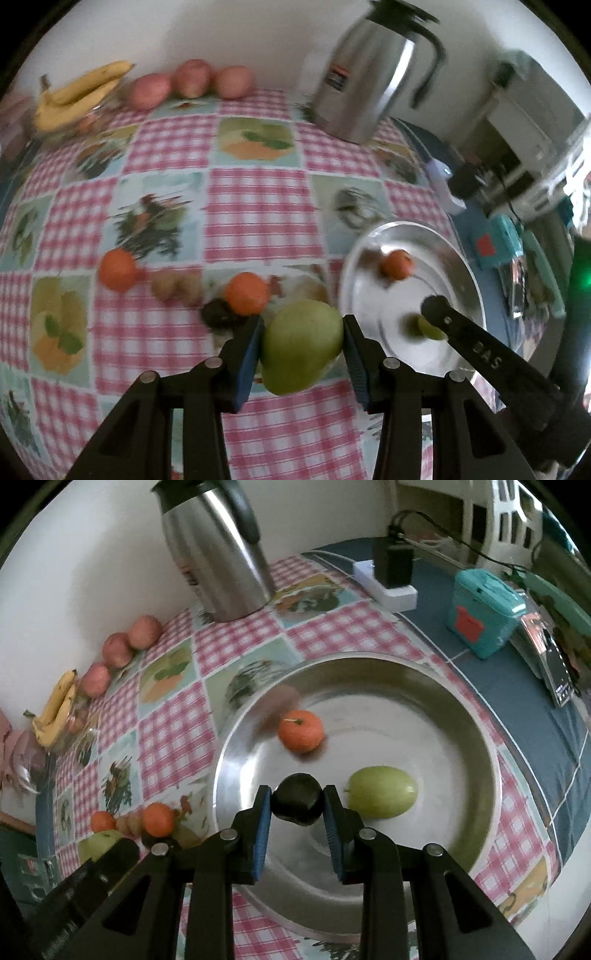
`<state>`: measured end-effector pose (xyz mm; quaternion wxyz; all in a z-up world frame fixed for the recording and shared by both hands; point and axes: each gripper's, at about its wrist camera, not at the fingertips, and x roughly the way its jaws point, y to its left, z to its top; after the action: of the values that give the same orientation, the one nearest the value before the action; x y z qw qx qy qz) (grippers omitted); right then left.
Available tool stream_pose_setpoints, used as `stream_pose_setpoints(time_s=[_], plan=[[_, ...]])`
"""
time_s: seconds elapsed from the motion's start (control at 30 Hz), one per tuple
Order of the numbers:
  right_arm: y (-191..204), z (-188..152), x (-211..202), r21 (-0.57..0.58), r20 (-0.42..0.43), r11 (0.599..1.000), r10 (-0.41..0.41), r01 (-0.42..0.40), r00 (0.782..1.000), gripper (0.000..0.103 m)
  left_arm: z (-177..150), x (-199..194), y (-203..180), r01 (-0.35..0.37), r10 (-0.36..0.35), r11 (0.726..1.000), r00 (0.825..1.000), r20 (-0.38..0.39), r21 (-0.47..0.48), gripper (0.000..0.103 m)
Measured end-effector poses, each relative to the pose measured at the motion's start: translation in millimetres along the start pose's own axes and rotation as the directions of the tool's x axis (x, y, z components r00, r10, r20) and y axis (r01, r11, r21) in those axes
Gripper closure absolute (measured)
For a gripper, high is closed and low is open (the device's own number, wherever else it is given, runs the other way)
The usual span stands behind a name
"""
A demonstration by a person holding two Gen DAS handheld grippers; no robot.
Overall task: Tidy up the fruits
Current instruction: 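Carry the plum in the right tool while the left tool carries the pear over the plate, then lower and open the right tool on the plate while the left tool releases the pear there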
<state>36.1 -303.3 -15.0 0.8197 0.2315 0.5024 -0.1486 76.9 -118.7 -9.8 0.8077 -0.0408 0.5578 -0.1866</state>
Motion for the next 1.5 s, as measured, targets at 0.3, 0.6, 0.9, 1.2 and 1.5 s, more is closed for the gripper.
stream_pose_setpoints(time_s=[0.3, 0.6, 0.9, 1.2, 1.5], plan=[[-14.4, 5.3, -1.3, 0.034, 0.012, 0.999, 0.007, -0.008, 1.0, 0.074, 3.4, 12.6, -29.6, 0.071, -0.071, 0.997, 0.997, 0.009, 0.031, 0.057], [-27.6, 12.3, -1.4, 0.058, 0.035, 0.998, 0.0, -0.002, 0.999, 0.074, 4.4, 26.7, -44.3, 0.098, -0.099, 0.994, 0.995, 0.01, 0.043, 0.057], [-34.1, 13.0, 7.0, 0.07, 0.017, 0.998, -0.01, 0.009, 1.0, 0.073, 2.6, 44.8, -44.6, 0.112, -0.112, 0.993, 0.994, -0.01, 0.029, 0.057], [-37.5, 12.0, 8.0, 0.083, 0.012, 0.997, -0.006, 0.005, 1.0, 0.073, -0.7, 54.2, -46.5, 0.124, -0.123, 0.992, 0.992, -0.029, 0.023, 0.057], [-33.0, 21.4, 14.3, 0.077, 0.055, 0.997, -0.006, 0.002, 0.998, 0.073, -1.0, 61.2, -49.8, 0.145, -0.144, 0.989, 0.989, -0.033, 0.024, 0.057]])
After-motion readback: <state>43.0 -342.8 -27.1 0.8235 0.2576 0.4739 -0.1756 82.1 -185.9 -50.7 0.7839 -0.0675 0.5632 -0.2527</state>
